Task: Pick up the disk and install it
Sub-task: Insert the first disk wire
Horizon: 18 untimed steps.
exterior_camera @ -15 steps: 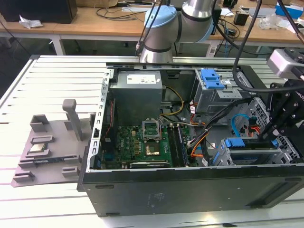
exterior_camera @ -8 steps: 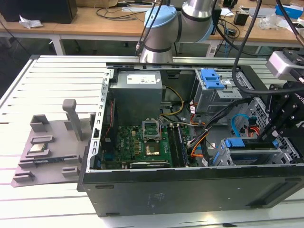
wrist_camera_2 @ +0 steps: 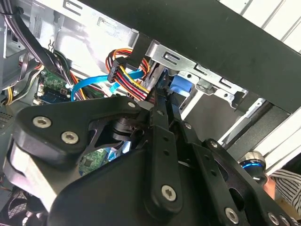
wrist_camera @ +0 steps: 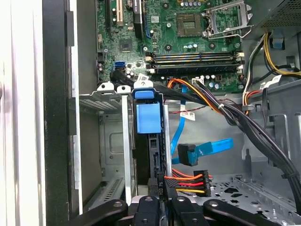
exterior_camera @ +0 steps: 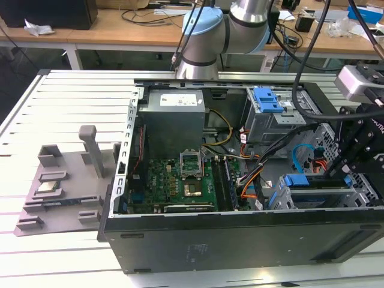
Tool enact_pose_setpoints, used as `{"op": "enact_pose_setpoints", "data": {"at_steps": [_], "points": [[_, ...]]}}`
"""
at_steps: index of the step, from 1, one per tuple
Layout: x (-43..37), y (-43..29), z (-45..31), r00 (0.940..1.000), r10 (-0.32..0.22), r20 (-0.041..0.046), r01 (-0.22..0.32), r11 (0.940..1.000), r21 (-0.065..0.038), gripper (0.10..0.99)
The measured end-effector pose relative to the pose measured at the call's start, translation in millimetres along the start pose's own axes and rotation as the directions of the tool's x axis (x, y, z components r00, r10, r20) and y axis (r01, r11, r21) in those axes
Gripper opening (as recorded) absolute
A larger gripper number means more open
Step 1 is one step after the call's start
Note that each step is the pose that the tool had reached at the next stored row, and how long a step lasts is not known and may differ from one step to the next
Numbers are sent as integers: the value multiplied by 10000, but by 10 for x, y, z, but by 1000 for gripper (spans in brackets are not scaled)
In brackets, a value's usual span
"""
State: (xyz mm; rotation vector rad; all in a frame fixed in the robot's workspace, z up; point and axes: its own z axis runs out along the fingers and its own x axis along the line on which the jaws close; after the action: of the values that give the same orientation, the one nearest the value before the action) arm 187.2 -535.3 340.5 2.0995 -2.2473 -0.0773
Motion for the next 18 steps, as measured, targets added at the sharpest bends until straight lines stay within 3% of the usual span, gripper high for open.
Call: {"op": "enact_pose_setpoints", "data": {"at_steps": [10, 11, 12, 13, 18], "points": [[15, -4, 45, 10000, 2, -2, -2, 10000, -6, 169], [15, -4, 46, 10000, 3, -5, -3, 10000, -4, 243], [15, -4, 44, 10000, 3, -9, -3, 10000, -3, 243], [15, -3, 33, 10000, 3, -12, -3, 10000, -2, 243], [1, 16, -189, 10000, 2, -11, -3, 10000, -3, 243]]}}
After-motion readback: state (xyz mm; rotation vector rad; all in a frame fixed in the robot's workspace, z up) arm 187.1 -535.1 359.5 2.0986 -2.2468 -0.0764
